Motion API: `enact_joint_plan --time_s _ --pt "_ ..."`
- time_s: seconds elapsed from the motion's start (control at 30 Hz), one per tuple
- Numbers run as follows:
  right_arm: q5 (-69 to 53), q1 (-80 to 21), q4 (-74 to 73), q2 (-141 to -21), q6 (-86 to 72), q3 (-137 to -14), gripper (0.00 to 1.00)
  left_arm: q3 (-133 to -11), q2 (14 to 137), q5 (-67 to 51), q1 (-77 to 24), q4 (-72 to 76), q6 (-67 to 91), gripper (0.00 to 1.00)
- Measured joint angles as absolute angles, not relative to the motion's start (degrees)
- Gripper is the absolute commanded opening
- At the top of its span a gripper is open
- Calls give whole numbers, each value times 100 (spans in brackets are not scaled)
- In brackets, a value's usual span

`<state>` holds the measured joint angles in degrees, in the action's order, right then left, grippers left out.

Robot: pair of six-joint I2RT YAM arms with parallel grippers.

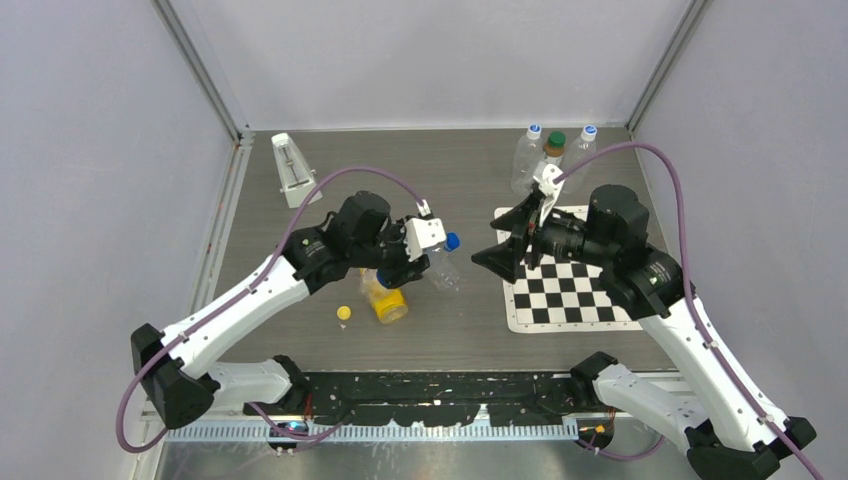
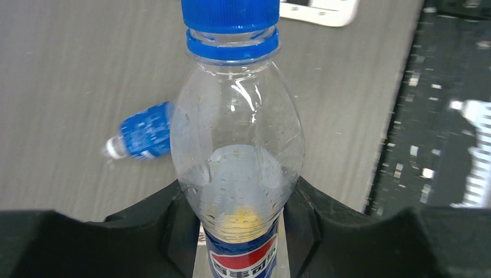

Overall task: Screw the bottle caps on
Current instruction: Screw the bottle cap onto the plastic bottle.

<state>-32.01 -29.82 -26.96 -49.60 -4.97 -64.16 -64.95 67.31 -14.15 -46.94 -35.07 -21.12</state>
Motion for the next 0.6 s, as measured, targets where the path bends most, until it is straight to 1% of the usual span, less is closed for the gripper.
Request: enact_joint_plan --time_s 0.17,0.27,0.4,0.6 --pt "-4150 -2982 -3118 -5011 998 -6348 83 -7140 7236 -2578 -4635 -4283 -2196 0" --pt "-4528 -2982 -3374 -5043 1610 -6331 80 -7422 7491 -3083 -4633 -4646 -2331 0" --pt "-4954 -2982 -3605 -5105 2193 -6331 75 -7588 7612 -3496 -4633 -4987 -2515 0" --pt "-5242 -2982 -3754 -5214 2580 -6331 64 -7682 7627 -3802 -4633 -5192 -2724 0"
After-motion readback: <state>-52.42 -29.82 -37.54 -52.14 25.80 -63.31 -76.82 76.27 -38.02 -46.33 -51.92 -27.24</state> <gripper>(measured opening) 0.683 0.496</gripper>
